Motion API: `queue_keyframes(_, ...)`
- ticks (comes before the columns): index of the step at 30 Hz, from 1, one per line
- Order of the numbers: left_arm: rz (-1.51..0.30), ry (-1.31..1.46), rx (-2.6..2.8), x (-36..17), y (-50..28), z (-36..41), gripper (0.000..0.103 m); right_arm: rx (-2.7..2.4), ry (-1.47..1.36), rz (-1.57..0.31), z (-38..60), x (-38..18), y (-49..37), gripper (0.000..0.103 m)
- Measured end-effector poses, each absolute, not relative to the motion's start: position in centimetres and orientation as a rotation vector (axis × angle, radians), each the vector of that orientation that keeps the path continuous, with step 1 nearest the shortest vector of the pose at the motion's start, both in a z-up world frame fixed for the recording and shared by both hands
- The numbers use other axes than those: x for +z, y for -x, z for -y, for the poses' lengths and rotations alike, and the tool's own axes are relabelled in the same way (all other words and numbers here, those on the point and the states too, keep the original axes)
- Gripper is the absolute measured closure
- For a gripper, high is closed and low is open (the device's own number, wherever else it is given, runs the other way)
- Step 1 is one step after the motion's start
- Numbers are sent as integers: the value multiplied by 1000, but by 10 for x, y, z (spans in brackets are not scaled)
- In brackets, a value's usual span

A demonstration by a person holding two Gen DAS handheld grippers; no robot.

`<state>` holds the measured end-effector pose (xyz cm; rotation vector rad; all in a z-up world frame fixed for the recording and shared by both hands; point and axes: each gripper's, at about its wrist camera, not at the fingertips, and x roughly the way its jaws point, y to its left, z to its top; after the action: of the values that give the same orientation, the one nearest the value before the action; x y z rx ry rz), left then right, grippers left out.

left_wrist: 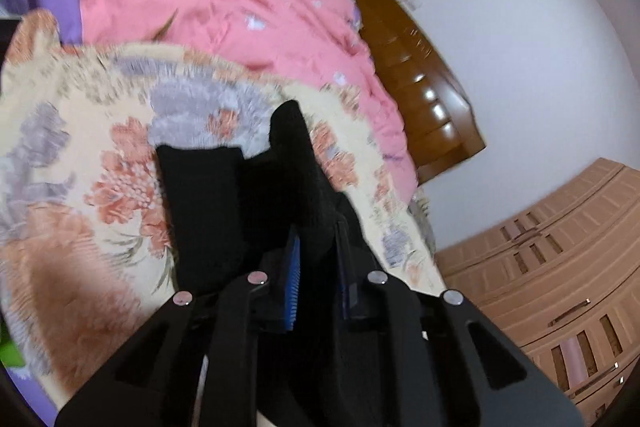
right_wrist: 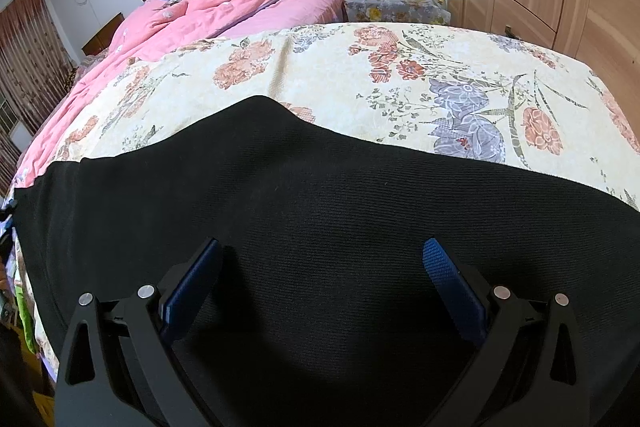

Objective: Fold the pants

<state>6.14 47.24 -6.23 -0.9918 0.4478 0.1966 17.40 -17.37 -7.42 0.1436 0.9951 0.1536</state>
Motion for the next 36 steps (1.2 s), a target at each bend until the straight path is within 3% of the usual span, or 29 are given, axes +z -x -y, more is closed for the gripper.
queue_keyframes(3,-427,993,236,-65,-42,-472,88,154,-145,-994,174,-74,-174,4)
queue_keyframes(8,-472,1113,266,-114,-36,-487,88,156,-148,-993,174,-74,-174,4)
queue_keyframes(12,-463,972,332,-76,-32,-466,88,159,-154,-992,174,-74,-174,4)
queue_keyframes(16,-558,931,409,-81,-42,-466,86,156,-149,-993,174,-75,-173,4)
queue_keyframes(18,-602,922,432,-86,-46,-468,78,159,-154,-992,174,-75,-173,4)
queue_keyframes(19,-613,890,457,-83,-46,-465,59,159,-154,-992,174,-75,-173,4)
queue_keyframes(20,-640,817,540,-74,-45,-460,31,159,-153,-993,173,-75,-174,4)
queue_keyframes(22,-653,698,677,-59,-40,-449,17,159,-152,-994,174,-75,-174,4)
queue_keyframes(24,-641,515,780,-30,-38,-423,15,163,-160,-991,174,-75,-173,4)
queue_keyframes(26,-609,397,723,-10,-40,-395,5,169,-172,-990,176,-74,-174,4)
queue_keyframes(28,-647,215,577,-3,-59,-350,2,169,-170,-992,175,-74,-174,4)
queue_keyframes(30,-724,99,493,-14,-82,-323,2,166,-160,-995,174,-74,-174,4)
queue_keyframes(33,-866,180,398,-46,-101,-323,5,173,-174,-992,175,-74,-174,4)
queue_keyframes(34,-901,209,379,-55,-101,-323,10,178,-183,-990,176,-74,-174,4)
queue_keyframes(36,-923,152,410,-68,-90,-320,9,186,-203,-986,179,-74,-174,4)
